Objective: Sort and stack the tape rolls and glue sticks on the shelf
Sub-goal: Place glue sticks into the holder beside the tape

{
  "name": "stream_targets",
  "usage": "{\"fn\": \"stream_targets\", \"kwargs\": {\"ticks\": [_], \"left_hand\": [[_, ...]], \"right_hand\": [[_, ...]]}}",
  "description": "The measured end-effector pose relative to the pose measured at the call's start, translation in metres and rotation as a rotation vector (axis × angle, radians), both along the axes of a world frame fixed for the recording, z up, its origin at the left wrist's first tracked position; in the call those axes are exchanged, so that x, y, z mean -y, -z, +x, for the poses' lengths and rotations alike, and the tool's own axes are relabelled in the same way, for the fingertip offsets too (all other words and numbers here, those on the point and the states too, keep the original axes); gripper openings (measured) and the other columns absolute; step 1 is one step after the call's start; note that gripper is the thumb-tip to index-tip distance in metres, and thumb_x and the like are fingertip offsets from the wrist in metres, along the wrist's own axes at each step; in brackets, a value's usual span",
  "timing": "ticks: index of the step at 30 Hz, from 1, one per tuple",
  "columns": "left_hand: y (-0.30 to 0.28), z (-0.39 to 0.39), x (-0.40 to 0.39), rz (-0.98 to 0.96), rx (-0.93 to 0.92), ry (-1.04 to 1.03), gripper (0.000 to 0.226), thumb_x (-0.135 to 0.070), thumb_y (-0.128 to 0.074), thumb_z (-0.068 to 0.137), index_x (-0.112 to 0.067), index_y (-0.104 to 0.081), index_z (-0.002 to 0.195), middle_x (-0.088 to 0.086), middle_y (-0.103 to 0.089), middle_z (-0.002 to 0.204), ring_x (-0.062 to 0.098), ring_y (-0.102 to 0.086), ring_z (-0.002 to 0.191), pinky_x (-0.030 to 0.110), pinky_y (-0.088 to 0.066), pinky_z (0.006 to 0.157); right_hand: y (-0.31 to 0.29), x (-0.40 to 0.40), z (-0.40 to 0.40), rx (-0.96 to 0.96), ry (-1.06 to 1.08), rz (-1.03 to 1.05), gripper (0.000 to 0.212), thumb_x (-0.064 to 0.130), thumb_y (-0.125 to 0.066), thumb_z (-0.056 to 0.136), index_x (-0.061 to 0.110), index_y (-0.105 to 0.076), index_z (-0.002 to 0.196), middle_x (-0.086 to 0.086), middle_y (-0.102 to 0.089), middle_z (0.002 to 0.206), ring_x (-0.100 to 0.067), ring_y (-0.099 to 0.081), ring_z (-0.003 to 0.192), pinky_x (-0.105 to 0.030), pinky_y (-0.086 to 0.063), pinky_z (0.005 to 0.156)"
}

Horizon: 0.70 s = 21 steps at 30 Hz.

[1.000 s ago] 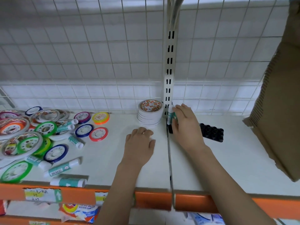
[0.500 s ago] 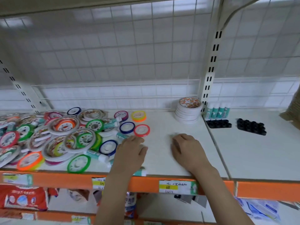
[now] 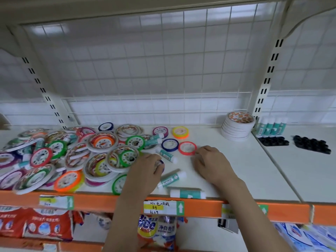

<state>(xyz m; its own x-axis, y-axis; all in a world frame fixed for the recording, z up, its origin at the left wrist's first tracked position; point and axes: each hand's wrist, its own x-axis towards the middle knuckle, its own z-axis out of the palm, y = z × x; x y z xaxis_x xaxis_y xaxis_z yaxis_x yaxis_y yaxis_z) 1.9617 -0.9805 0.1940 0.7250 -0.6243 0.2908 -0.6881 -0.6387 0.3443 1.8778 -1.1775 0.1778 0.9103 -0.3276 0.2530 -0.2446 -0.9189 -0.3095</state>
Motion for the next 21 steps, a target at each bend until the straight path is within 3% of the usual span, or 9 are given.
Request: {"fn": "stream_targets", "kwargs": {"ticks": [9, 11, 15, 17, 21], "left_hand": [[0.002, 0.012, -0.010, -0.051, -0.040, 0.032, 0.025, -0.025, -0.046, 0.097, -0.012, -0.058, 0.115, 0.002, -0.055, 0.105, 0.015, -0.051, 0.091, 0.023, -0.039, 0.076], [0.002, 0.014, -0.008, -0.065, -0.054, 0.036, 0.025, -0.024, -0.047, 0.096, -0.013, -0.058, 0.115, 0.000, -0.054, 0.102, 0.014, -0.051, 0.087, 0.025, -0.042, 0.077], [-0.007, 0.021, 0.006, -0.048, -0.025, 0.049, 0.025, -0.026, -0.046, 0.096, -0.015, -0.058, 0.114, -0.001, -0.058, 0.108, 0.015, -0.054, 0.097, 0.029, -0.045, 0.083], [-0.014, 0.026, 0.020, 0.000, 0.009, 0.063, 0.023, -0.027, -0.044, 0.096, -0.014, -0.059, 0.109, -0.001, -0.058, 0.103, 0.017, -0.054, 0.098, 0.025, -0.042, 0.078], [-0.024, 0.039, 0.055, 0.125, 0.039, 0.087, 0.020, -0.025, -0.043, 0.095, -0.011, -0.052, 0.084, -0.002, -0.052, 0.079, 0.020, -0.050, 0.078, 0.026, -0.033, 0.060]], "right_hand": [[-0.004, -0.004, 0.034, -0.041, -0.084, 0.043, 0.037, 0.029, -0.047, 0.094, 0.021, -0.053, 0.130, -0.005, -0.054, 0.126, -0.025, -0.046, 0.118, -0.028, -0.040, 0.095], [-0.002, -0.004, 0.036, -0.097, -0.093, 0.008, 0.037, 0.031, -0.045, 0.095, 0.017, -0.053, 0.129, -0.006, -0.053, 0.128, -0.025, -0.045, 0.119, -0.030, -0.040, 0.096], [-0.002, -0.003, 0.033, -0.123, -0.064, -0.003, 0.035, 0.029, -0.043, 0.097, 0.008, -0.054, 0.122, -0.009, -0.052, 0.127, -0.026, -0.046, 0.117, -0.032, -0.042, 0.094], [-0.001, -0.001, 0.027, -0.122, -0.053, -0.016, 0.036, 0.028, -0.042, 0.097, 0.007, -0.052, 0.125, -0.010, -0.050, 0.130, -0.026, -0.044, 0.120, -0.032, -0.041, 0.095], [0.004, 0.006, 0.011, -0.087, -0.018, -0.007, 0.034, 0.023, -0.041, 0.098, 0.006, -0.051, 0.125, -0.008, -0.048, 0.130, -0.025, -0.043, 0.121, -0.031, -0.042, 0.094]]}}
